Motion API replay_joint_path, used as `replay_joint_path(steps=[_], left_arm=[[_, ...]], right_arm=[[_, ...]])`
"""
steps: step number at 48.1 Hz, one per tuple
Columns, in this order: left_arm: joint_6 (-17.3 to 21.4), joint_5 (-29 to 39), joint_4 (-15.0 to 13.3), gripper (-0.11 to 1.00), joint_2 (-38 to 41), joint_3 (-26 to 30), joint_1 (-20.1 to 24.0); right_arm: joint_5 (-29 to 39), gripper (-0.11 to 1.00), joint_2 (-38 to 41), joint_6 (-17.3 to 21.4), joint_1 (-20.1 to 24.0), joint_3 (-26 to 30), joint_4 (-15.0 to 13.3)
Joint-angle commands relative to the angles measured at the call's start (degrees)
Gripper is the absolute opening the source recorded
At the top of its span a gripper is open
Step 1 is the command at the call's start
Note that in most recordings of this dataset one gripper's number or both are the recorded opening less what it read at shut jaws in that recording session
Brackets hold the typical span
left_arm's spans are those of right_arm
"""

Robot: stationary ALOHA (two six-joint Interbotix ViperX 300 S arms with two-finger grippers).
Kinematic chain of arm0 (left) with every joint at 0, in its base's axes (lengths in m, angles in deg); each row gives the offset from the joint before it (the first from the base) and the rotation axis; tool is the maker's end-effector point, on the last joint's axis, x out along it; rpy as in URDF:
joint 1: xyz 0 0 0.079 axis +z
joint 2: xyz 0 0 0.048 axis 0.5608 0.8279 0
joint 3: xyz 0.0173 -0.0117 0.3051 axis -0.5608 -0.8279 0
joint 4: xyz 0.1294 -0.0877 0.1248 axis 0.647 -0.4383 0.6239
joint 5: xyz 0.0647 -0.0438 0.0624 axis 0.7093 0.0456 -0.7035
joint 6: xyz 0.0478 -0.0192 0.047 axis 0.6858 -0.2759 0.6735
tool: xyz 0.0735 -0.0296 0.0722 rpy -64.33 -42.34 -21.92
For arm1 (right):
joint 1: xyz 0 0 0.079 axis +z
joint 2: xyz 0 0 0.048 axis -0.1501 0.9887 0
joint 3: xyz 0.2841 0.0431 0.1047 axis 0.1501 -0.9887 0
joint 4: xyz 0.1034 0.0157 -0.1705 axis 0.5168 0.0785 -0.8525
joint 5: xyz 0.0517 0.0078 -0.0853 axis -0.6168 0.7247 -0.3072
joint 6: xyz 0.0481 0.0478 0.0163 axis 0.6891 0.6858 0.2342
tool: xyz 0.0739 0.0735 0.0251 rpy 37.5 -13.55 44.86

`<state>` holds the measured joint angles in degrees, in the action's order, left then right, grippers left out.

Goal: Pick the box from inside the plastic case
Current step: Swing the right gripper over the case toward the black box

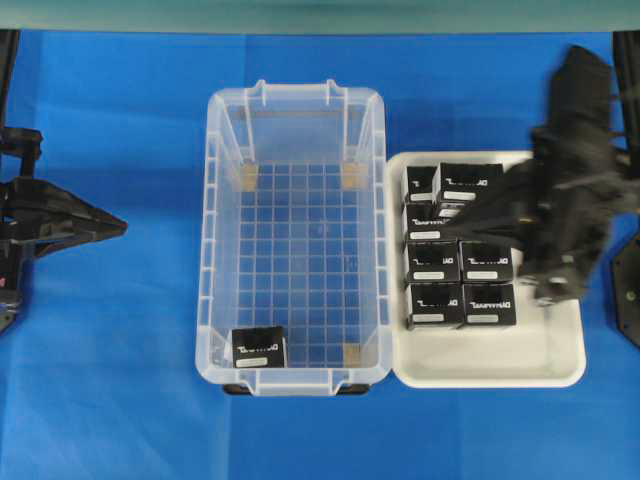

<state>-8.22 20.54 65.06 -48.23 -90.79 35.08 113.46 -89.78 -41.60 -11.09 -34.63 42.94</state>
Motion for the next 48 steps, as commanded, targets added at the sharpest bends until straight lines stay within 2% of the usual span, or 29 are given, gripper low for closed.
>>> replay_joint_path(steps=[1, 11, 18, 26, 32, 37, 40, 48], left_arm=[[-0.3, 0.4, 0.1, -0.04, 0.5, 1.8, 0.1], [-1.1, 1.5, 0.1, -0.04, 0.4, 2.3, 0.1], [-1.1, 1.5, 0.1, -0.04, 0.4, 2.8, 0.1], [-1.1, 1.9, 0.1, -0.04, 0.4, 3.4, 0.1], [-1.1, 2.4, 0.1, -0.04, 0.4, 3.4, 0.1], [-1.1, 2.4, 0.1, -0.04, 0.4, 3.4, 0.1], [-1.1, 2.5, 0.1, -0.04, 0.4, 3.4, 0.1], [-1.1, 2.5, 0.1, -0.04, 0.2, 3.4, 0.1]], right_arm=[[4.9, 0.00, 5.2, -0.1, 0.1, 6.4, 0.4], [20.0, 0.00, 18.7, -0.9, -0.1, 20.7, 0.4], [27.8, 0.00, 26.5, -4.3, -0.2, 29.1, 0.4], [31.0, 0.00, 33.3, -8.7, -0.3, 35.4, 0.5], [31.0, 0.02, 37.4, -11.9, -0.4, 38.7, 1.9], [30.9, 0.05, 40.4, -14.7, -1.1, 40.3, 4.4], [30.8, 0.09, 42.4, -16.8, -1.8, 40.8, 6.9], [29.9, 0.28, 46.2, -23.7, -3.1, 40.9, 13.8]])
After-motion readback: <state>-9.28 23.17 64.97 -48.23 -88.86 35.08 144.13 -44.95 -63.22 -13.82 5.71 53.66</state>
